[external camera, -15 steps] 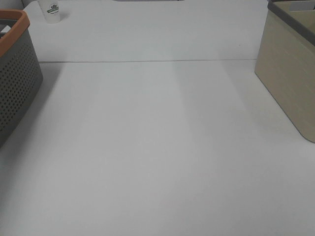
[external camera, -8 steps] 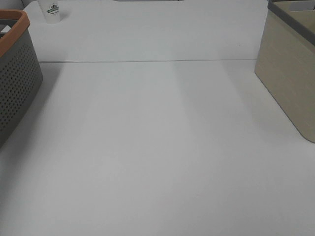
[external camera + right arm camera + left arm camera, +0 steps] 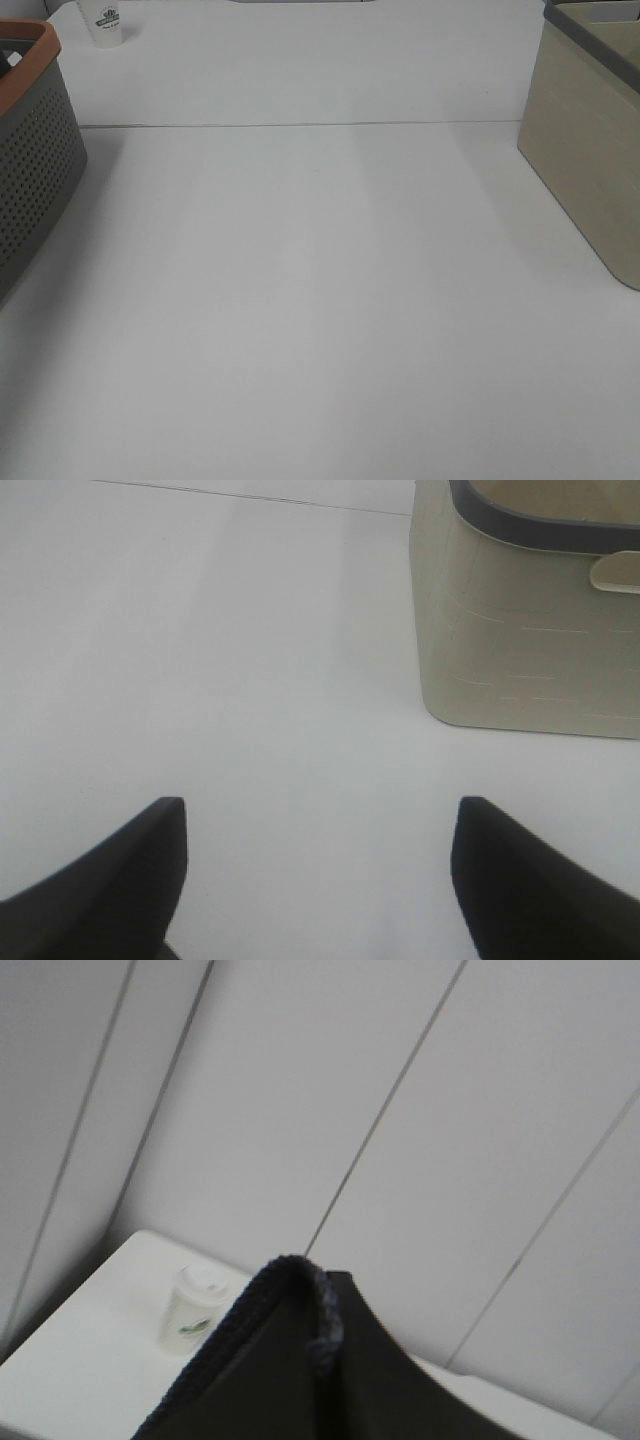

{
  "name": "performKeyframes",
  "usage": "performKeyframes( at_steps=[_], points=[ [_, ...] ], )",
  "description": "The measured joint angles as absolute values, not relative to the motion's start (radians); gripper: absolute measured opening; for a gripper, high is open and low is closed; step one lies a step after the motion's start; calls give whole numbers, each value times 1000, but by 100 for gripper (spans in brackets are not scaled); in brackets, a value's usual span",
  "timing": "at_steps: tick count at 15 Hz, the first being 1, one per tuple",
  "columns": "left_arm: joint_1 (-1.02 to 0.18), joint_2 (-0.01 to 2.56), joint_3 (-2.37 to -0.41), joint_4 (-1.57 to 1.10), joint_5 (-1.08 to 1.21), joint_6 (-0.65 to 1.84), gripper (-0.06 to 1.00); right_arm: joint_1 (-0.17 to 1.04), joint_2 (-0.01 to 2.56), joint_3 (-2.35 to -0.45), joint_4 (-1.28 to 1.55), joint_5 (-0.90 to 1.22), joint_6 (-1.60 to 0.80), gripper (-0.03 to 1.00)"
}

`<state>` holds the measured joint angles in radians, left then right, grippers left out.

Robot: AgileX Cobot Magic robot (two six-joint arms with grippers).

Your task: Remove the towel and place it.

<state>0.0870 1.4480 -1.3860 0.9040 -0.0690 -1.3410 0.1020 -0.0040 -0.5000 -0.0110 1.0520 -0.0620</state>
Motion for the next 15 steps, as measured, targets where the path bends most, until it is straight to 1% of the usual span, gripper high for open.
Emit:
performKeyframes(
  at_steps=[3,6,9,11,15],
  points=[
    [87,1402,-1442,896,-210,-1414,0,102,-4,-500,-11,1052,-62,73],
    [69,1399,-1544,896,-234,-1509,0,102,-4,-500,-11,1052,-62,73],
    [-40,1407,-1670,958,-237,-1525,0,102,-4,-500,-11,1052,-62,73],
    [-160,1465,-1767,1023,-240,-1528,0,102,-4,-500,-11,1052,-62,73],
    [-293,1605,-1809,1044,-240,-1529,0,102,-4,-500,-11,1052,-62,73]
  ],
)
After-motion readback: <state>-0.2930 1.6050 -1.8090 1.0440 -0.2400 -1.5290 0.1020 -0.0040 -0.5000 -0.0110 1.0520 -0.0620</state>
